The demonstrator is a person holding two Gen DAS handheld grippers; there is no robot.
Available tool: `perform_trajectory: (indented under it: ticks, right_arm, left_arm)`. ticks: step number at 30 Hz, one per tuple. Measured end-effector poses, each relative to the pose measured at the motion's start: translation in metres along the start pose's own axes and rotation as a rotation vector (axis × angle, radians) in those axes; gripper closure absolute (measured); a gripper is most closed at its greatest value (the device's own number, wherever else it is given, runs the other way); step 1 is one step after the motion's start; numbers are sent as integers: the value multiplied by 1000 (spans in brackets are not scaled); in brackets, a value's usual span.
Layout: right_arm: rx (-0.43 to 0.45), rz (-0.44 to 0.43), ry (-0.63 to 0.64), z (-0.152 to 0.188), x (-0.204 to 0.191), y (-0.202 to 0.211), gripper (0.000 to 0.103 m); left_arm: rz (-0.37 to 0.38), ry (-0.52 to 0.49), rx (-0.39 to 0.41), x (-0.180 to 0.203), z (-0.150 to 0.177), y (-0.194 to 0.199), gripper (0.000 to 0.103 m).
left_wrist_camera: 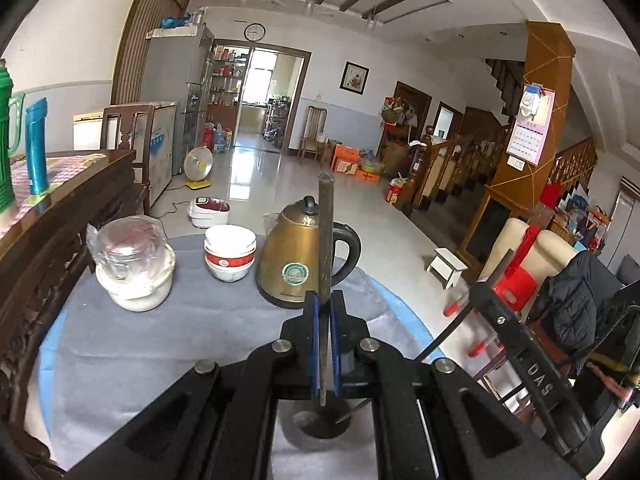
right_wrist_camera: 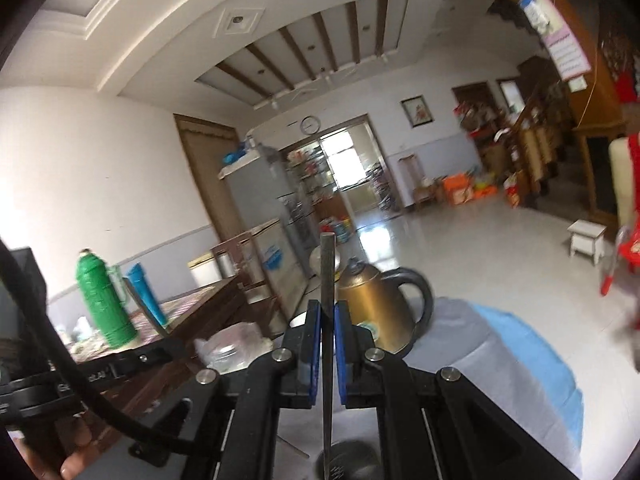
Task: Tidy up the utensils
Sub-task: 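Lift the held chopsticks upright over the grey holder cup with both tools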
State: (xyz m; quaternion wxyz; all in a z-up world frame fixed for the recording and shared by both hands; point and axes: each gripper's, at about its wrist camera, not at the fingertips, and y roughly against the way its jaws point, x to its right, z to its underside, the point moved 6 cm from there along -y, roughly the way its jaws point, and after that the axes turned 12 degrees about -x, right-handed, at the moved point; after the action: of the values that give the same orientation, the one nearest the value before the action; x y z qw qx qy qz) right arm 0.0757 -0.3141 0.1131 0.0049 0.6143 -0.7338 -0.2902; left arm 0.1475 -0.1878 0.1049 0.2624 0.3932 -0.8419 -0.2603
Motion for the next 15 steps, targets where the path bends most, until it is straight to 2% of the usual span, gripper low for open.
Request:
perform_trajectory:
  ticks: [3, 7, 12, 15]
  right_arm:
    - [-28, 33, 16, 7, 1, -18, 96]
    - [-103, 55, 25, 28, 7, -41, 96]
    - [-167, 46, 6, 50, 20, -46, 96]
    - [-195, 27, 5, 58, 22, -47, 94]
  left_arm:
    - [-2, 13, -34, -1, 11, -27, 98]
    - [-21, 16, -135, -8, 36, -64, 98]
    - [-19, 37, -216, -17, 57, -77, 98]
    - [-13, 35, -231, -20, 64, -74, 97]
